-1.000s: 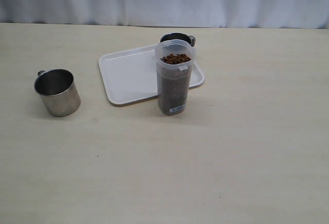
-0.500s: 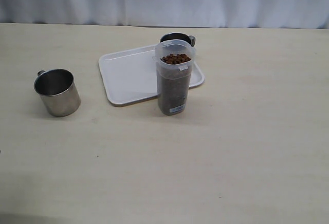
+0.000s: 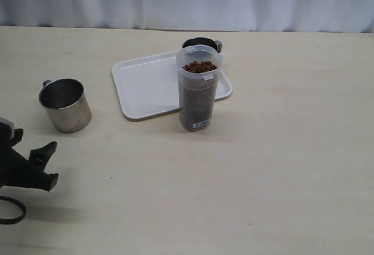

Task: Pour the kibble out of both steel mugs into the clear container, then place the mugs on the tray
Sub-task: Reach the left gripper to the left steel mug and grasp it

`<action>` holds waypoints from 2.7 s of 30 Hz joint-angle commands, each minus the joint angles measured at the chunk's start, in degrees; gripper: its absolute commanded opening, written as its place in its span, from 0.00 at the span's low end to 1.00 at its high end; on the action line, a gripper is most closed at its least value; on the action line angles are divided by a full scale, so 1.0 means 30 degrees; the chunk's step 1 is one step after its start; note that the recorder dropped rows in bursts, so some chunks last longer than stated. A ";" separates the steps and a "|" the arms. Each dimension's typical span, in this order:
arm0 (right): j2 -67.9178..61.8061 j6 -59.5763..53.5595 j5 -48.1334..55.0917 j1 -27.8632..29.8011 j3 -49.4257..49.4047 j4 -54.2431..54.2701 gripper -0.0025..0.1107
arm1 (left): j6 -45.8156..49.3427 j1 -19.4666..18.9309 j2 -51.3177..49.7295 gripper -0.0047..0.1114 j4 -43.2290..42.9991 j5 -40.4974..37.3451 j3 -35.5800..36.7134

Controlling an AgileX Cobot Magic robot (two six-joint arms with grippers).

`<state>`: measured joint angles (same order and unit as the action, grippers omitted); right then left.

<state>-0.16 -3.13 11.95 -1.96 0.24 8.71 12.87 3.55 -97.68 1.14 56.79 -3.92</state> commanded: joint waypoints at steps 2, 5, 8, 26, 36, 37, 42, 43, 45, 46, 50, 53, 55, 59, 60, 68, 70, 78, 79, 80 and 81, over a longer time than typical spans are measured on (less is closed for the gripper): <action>0.0053 0.0052 -0.0002 -0.0066 -0.0081 0.0029 0.07 | 0.2627 0.0152 -0.3060 0.61 0.0992 0.4392 -0.0086; 0.0053 0.0052 -0.0002 -0.0066 -0.0081 0.0029 0.07 | 0.2627 0.0152 -0.3060 0.61 0.0850 0.4392 -0.0086; 0.0053 0.0052 -0.0002 -0.0066 -0.0081 0.0029 0.07 | 0.2334 0.0152 -0.3092 0.61 0.0868 0.4392 -0.0430; 0.0053 0.0052 -0.0002 -0.0066 -0.0081 0.0029 0.07 | 0.1884 0.0113 -0.3092 0.73 0.1779 0.2750 -0.3306; 0.0053 0.0052 -0.0002 -0.0066 -0.0081 0.0029 0.07 | 0.0116 0.0113 -0.3092 0.72 0.1973 0.2290 -0.3384; 0.0053 0.0052 -0.0002 -0.0066 -0.0081 0.0029 0.07 | 0.0202 0.0113 -0.3092 0.72 0.1973 0.2218 -0.3384; 0.0053 0.0052 -0.0002 -0.0066 -0.0081 0.0029 0.07 | 0.0843 0.0113 -0.3092 0.72 0.2299 0.0904 -0.3384; 0.0053 0.0052 -0.0002 -0.0066 -0.0081 0.0029 0.07 | 0.0843 0.0113 -0.3092 0.72 0.2239 0.0501 -0.3384; 0.0053 0.0052 -0.0002 -0.0066 -0.0081 0.0029 0.07 | 0.0843 0.0113 -0.3092 0.72 0.2127 -0.0057 -0.3384; 0.0053 0.0052 -0.0002 -0.0066 -0.0081 0.0029 0.07 | 0.0939 0.0113 -0.3092 0.72 0.2092 -0.0256 -0.3384; 0.0053 0.0052 -0.0002 -0.0066 -0.0081 0.0029 0.07 | 0.3171 -0.0073 -0.3092 0.72 0.2301 -0.1193 -0.3384; 0.0053 0.0052 -0.0002 -0.0066 -0.0081 0.0029 0.07 | 0.2776 -0.0533 -0.3092 0.72 0.1822 -0.1193 -0.3384; 0.0053 0.0052 -0.0002 -0.0066 -0.0081 0.0029 0.07 | 0.2190 -0.0937 -0.3092 0.72 0.0889 -0.1086 -0.3384; 0.0053 0.0052 -0.0002 -0.0066 -0.0081 0.0029 0.07 | 0.0571 -0.2303 -0.3092 0.72 -0.0378 -0.0190 -0.3384; 0.0053 0.0052 -0.0002 -0.0066 -0.0081 0.0029 0.07 | -0.0053 -0.2694 -0.3092 0.72 -0.1120 0.0196 -0.3384; 0.0053 0.0052 -0.0002 -0.0066 -0.0081 0.0029 0.07 | -0.1464 -0.4099 -0.3849 0.72 -0.6108 0.1303 -0.4190; 0.0053 0.0052 -0.0002 -0.0066 -0.0081 0.0029 0.07 | -0.1423 -0.4099 -0.4551 0.72 -0.6108 0.1381 -0.4517; 0.0053 0.0052 -0.0002 -0.0066 -0.0081 0.0029 0.07 | -0.1385 -0.4099 -0.6732 0.72 -0.6024 0.4181 -0.5659; 0.0053 0.0052 -0.0002 -0.0066 -0.0081 0.0029 0.07 | -0.1499 -0.4099 -0.6878 0.72 -0.6144 0.4187 -0.5886; 0.0053 0.0052 -0.0002 -0.0066 -0.0081 0.0029 0.07 | -0.1795 -0.4099 -0.6921 0.72 -0.6254 0.4094 -0.6006; 0.0053 0.0052 -0.0002 -0.0066 -0.0081 0.0029 0.07 | -0.2196 -0.4099 -0.6999 0.72 -0.6504 0.3877 -0.6190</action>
<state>-0.16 -3.13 11.95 -1.96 0.24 8.71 8.59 -8.66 -117.99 -17.11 67.37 -21.26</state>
